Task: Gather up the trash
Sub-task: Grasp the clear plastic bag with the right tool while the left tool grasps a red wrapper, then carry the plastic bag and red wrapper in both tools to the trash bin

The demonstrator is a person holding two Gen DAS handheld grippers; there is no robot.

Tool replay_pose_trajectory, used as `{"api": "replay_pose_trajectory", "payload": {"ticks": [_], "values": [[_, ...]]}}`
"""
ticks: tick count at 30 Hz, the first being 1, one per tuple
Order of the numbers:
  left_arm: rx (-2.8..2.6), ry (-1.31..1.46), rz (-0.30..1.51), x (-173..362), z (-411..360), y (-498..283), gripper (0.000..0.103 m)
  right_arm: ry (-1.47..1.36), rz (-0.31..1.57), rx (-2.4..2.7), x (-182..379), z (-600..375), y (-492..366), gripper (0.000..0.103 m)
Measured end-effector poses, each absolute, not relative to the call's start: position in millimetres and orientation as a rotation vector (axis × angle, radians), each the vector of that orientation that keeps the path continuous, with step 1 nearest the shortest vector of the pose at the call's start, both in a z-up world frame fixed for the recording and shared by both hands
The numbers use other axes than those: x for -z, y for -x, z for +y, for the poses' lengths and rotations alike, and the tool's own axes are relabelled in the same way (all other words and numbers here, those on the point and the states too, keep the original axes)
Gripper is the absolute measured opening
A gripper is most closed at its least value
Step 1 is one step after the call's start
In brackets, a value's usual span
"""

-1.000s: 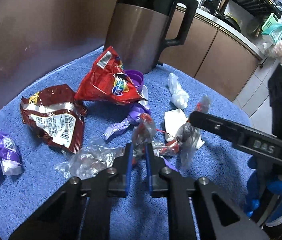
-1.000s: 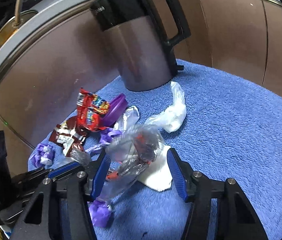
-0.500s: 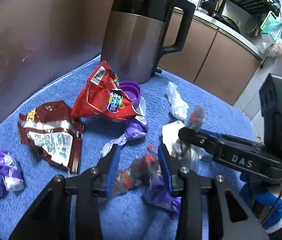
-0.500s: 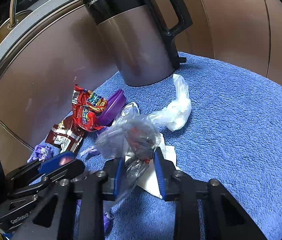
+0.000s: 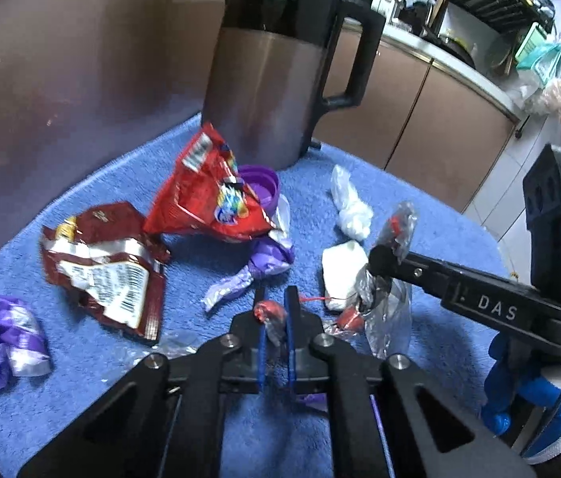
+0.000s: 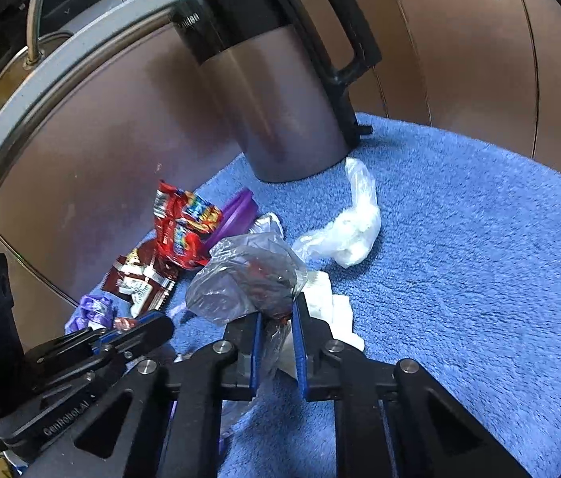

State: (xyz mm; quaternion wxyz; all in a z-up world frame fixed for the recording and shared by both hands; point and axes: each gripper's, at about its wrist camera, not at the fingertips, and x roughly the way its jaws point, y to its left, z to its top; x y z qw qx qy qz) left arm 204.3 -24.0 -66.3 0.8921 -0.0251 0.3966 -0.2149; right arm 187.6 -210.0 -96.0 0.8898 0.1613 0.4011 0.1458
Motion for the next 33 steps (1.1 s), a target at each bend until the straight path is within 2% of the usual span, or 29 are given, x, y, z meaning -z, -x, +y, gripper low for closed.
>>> {"api": "replay_pose_trajectory", "payload": {"ticks": [14,33], "values": [[0.409,0.149,0.679,-12,25,-123,0.006,-0.267,0.671,-0.255,14,-204,-99,0.013],[0.393,0.175,0.576,-54,33,-19,0.006,-0.190,0.560,-0.131,-46,-217,24,0.013]]}}
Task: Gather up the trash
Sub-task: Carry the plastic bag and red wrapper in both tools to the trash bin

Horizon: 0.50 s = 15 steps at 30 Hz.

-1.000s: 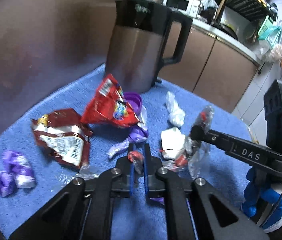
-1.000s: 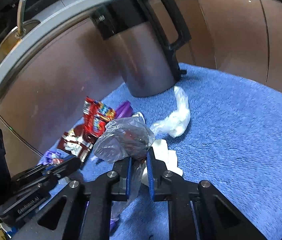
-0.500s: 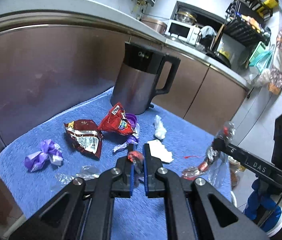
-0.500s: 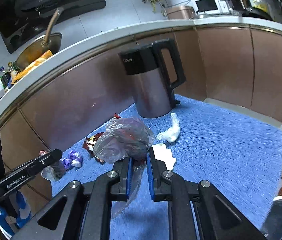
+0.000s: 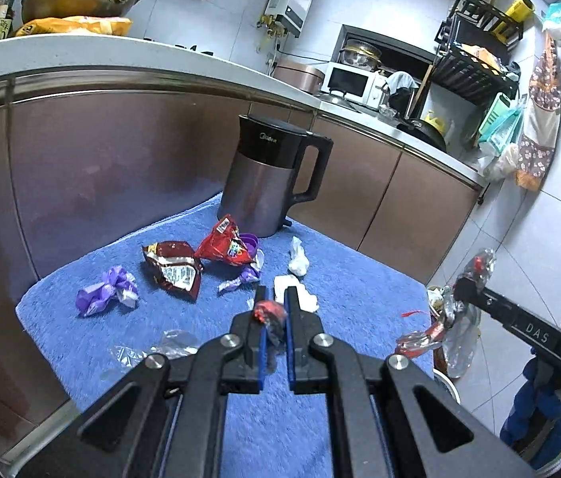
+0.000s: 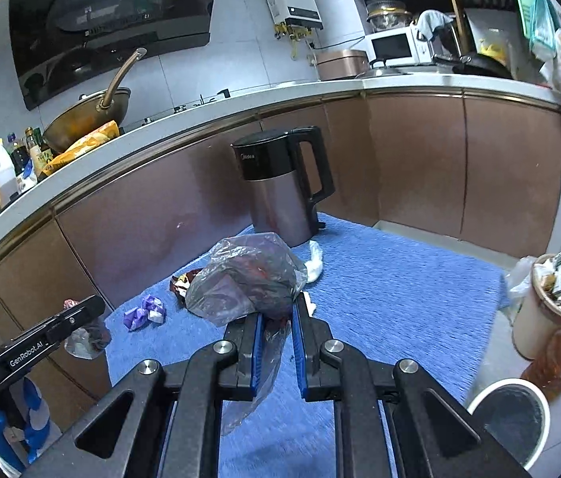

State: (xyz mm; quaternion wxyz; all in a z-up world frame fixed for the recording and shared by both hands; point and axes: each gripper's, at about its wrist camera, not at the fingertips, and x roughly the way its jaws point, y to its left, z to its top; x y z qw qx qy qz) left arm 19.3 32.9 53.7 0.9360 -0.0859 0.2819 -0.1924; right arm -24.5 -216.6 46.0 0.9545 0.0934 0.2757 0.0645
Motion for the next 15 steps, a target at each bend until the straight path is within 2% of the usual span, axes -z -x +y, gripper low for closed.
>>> {"api": "replay_pose_trajectory", "payload": {"ticks": [15], "values": [[0.336,0.078,0.476,-78,21,59,0.006,-0.139,0.490,-0.112,-70,-216,89,0.013]]}}
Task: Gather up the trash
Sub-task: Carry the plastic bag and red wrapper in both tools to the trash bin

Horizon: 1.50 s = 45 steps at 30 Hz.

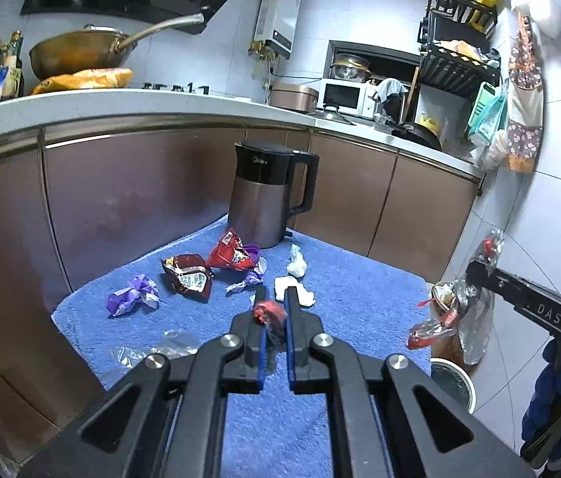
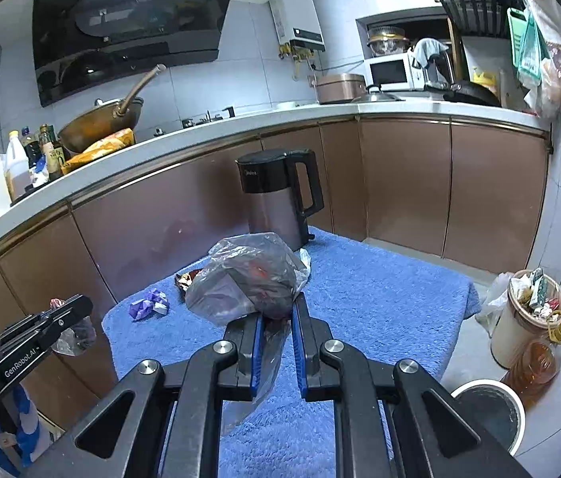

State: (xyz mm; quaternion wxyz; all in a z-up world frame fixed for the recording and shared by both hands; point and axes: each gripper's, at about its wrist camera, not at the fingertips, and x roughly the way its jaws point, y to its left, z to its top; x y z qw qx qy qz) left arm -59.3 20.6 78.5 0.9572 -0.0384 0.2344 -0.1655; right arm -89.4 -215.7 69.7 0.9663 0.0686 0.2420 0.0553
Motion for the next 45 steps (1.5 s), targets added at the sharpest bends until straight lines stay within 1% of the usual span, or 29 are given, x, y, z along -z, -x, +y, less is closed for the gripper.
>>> {"api": "replay_pose_trajectory", "payload": {"ticks": [14,23,33,45], "values": [[0.284,-0.032,0.383,-102,-8,114,0.006,-0.141,0.391,-0.116,-88,-231,142,0.013],[0.278,-0.102,0.387,-106,-43,122,0.006,-0.176,0.349,-0.080,-88,-271,167,0.013],[0.356,-0.209,0.434,-97,-113,115,0.007,-0.215,0.346,0.036,-71,-328,184,0.013],[0.572,-0.312,0.556,-65,-218,89,0.007,-0.294,0.396,0.229,-31,-409,189,0.013]]}}
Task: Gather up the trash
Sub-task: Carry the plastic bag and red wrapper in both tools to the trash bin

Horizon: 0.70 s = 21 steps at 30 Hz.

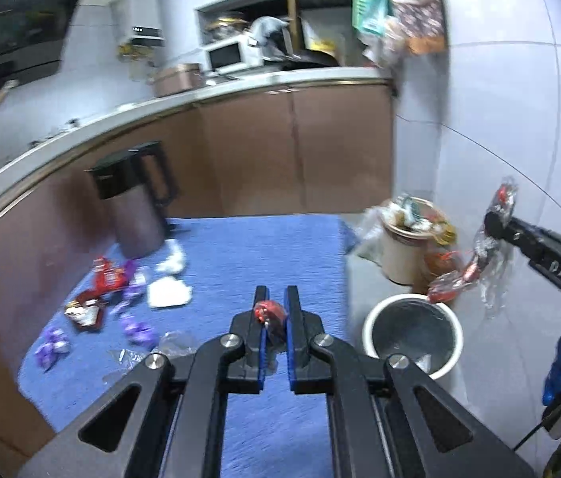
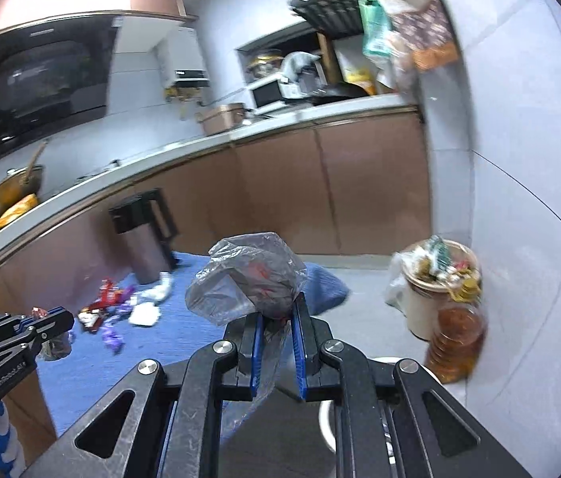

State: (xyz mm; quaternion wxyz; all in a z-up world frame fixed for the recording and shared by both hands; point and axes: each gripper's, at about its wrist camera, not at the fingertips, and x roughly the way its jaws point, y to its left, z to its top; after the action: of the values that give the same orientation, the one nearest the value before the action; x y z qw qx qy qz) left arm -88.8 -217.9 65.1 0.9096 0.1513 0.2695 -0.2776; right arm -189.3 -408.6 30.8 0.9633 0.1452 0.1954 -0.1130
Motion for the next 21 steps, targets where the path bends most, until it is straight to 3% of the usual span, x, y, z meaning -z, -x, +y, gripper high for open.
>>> {"api": "replay_pose_trajectory", "payload": {"ticks": [7,21], "values": [[0.768,-0.291,0.654,-45,-295,66,0.007,-0.347,0.448,0.338,0,-458,188,0.013],[0.988,-0.210,0.954,49,-429,17,0.008,-0.418,0.624,0.493,86,-536,158,0.015]]}}
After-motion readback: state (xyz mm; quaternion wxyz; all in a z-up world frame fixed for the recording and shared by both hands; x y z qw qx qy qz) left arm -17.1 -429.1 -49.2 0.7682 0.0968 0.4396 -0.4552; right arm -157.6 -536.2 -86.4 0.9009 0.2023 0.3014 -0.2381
